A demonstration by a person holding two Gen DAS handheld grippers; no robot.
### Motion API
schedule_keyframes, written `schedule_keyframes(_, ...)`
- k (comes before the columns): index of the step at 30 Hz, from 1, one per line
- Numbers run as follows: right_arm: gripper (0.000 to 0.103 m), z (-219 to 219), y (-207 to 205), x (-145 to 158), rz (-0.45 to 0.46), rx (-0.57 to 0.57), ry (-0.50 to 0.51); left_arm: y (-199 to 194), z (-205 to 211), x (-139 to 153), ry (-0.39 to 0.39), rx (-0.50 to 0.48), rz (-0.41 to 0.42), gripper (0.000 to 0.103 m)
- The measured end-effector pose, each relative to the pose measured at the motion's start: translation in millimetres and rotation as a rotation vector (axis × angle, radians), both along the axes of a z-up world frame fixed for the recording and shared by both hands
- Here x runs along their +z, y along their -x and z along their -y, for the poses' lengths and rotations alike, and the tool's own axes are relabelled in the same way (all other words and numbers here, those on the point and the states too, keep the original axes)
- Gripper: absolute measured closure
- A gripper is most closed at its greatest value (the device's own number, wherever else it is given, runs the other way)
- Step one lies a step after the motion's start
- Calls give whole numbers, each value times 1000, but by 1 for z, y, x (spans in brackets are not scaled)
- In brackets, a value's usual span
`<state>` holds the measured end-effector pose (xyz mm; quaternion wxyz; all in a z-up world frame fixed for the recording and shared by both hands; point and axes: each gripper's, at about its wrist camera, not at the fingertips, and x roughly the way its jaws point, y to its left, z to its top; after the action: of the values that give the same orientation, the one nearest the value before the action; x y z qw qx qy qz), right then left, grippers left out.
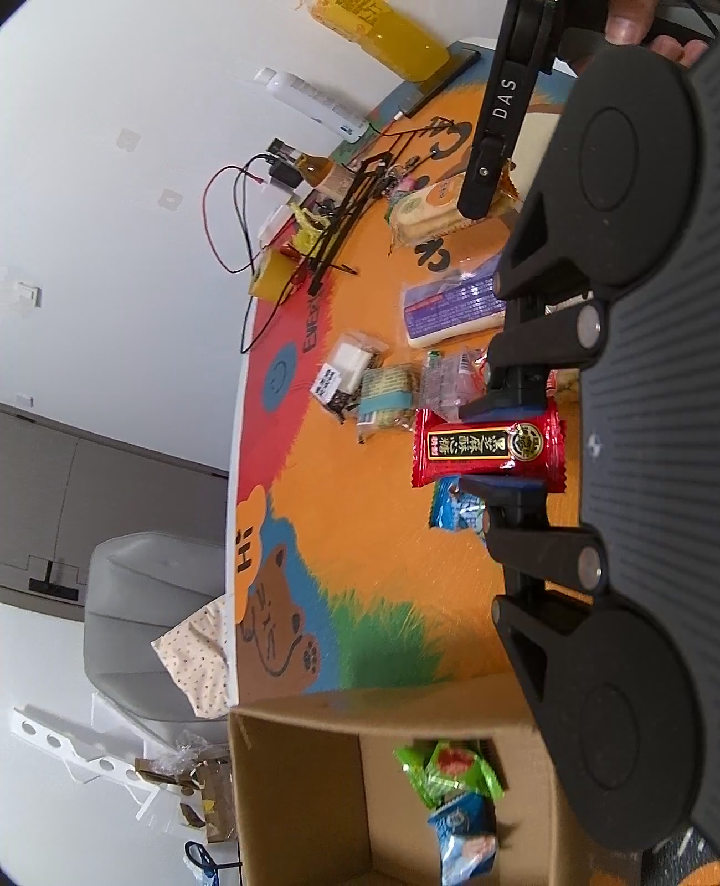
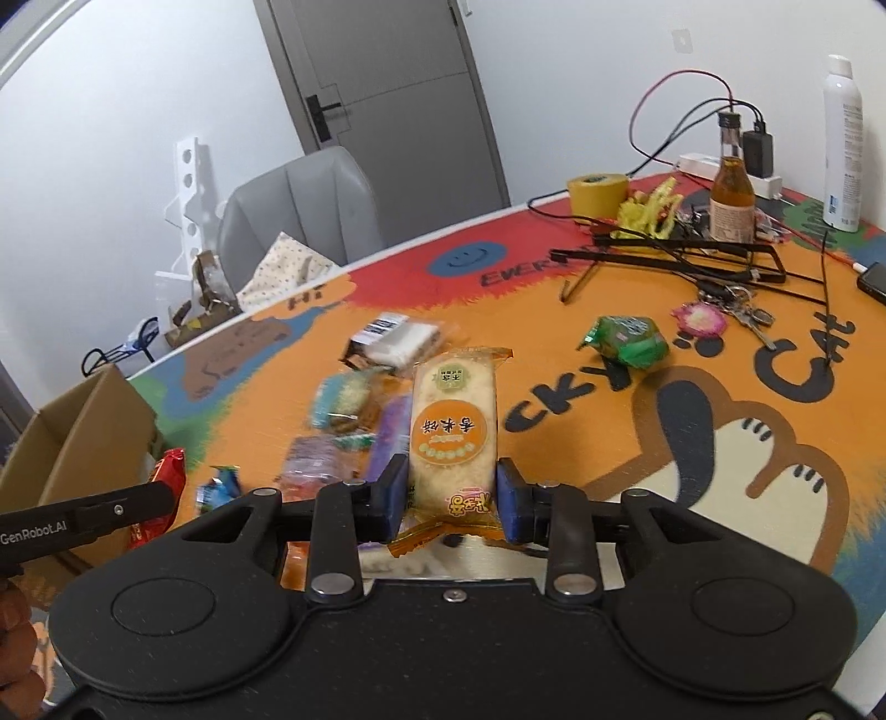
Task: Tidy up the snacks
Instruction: 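Carry the red bar and cake packet into the box and release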
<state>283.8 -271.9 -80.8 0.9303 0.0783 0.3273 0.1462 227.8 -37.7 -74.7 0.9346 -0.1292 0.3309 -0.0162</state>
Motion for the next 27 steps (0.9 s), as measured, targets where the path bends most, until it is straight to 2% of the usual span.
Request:
schedule_keyframes(15, 72, -48, 10, 26, 58, 121, -56, 33, -33, 36, -31, 80, 71, 85)
schedule_keyframes(27, 72, -97, 18, 44, 103, 243, -99, 57, -70, 56, -59, 184, 106, 84)
